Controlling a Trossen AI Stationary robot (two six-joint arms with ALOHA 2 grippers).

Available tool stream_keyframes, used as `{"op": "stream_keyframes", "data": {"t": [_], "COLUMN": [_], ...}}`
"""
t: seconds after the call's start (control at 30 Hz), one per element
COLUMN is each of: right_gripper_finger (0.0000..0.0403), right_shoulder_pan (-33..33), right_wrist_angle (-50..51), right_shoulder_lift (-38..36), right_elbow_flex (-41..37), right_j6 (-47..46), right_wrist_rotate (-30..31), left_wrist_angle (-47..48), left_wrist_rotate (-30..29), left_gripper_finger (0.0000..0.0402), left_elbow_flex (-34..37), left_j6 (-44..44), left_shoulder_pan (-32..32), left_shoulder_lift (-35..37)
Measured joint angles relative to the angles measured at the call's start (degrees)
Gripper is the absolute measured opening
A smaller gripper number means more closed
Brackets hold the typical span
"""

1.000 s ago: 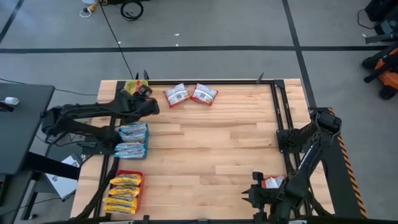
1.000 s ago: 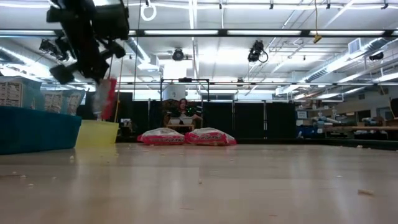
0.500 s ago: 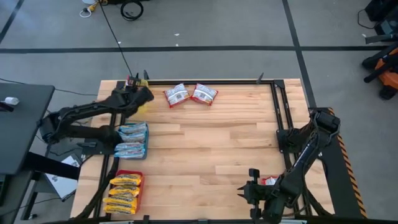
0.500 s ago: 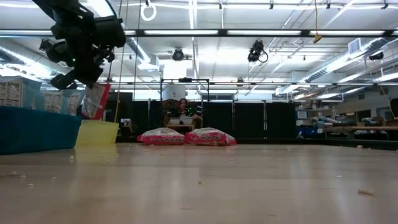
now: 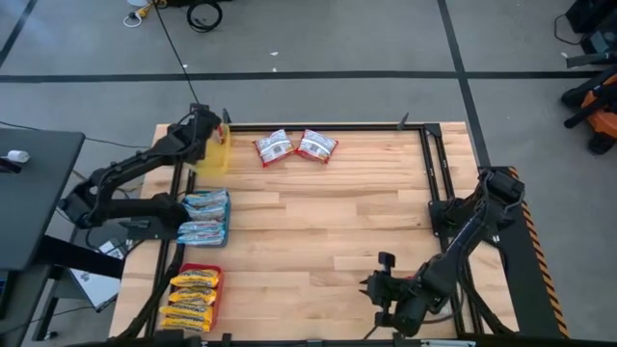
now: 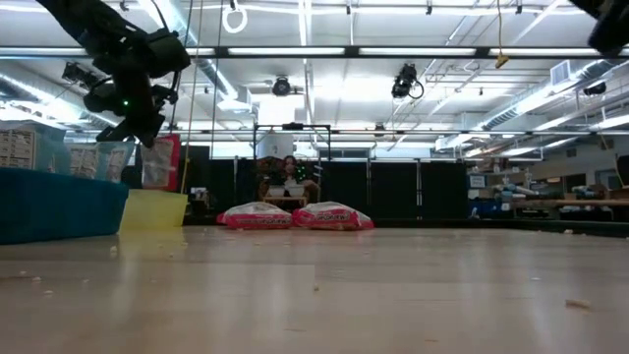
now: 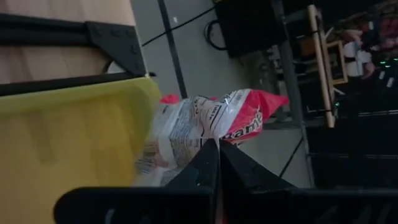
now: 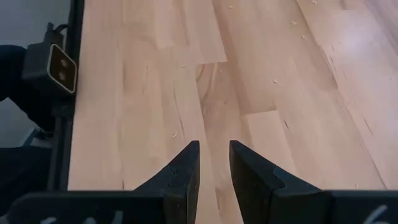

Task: Sort Maruchan noodles
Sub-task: Put the middle red noodle pack into the yellow bin

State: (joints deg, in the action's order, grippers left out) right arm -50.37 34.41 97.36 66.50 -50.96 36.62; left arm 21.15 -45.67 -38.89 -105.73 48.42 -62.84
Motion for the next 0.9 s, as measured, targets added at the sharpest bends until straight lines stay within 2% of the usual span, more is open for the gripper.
{"op": "stream_keyframes", "data": {"t": [0.23,0.53,0.8,0.9], "right_gripper_finger": [0.0093,0.0093,0.0093,0.0093], "right_shoulder_pan": [3.03,4.85,4.65,4.66], "right_wrist_angle": [0.03,0.12,0.19,0.71], "right_shoulder_lift": [0.00,0.00,0.00,0.00], "right_elbow_flex": [0.00,0.02,0.02,0.02], "right_j6": [1.63,2.05,0.16,0.15], "right_wrist_rotate": [-3.84,-8.20,-9.16,-9.17], "left_wrist_angle": [1.78,-2.53,-7.15,-6.76], "left_wrist_rotate": [2.08,4.52,3.58,5.78], "left_gripper_finger": [0.0011,0.0011,0.0011,0.0011], "left_elbow_flex": [0.00,0.00,0.00,0.00], "left_j6": [-5.61,-13.88,-11.97,-10.32], "left_shoulder_pan": [1.32,1.30,5.19,7.59], "left_shoulder_lift": [-1.78,-7.69,-10.58,-10.76]}}
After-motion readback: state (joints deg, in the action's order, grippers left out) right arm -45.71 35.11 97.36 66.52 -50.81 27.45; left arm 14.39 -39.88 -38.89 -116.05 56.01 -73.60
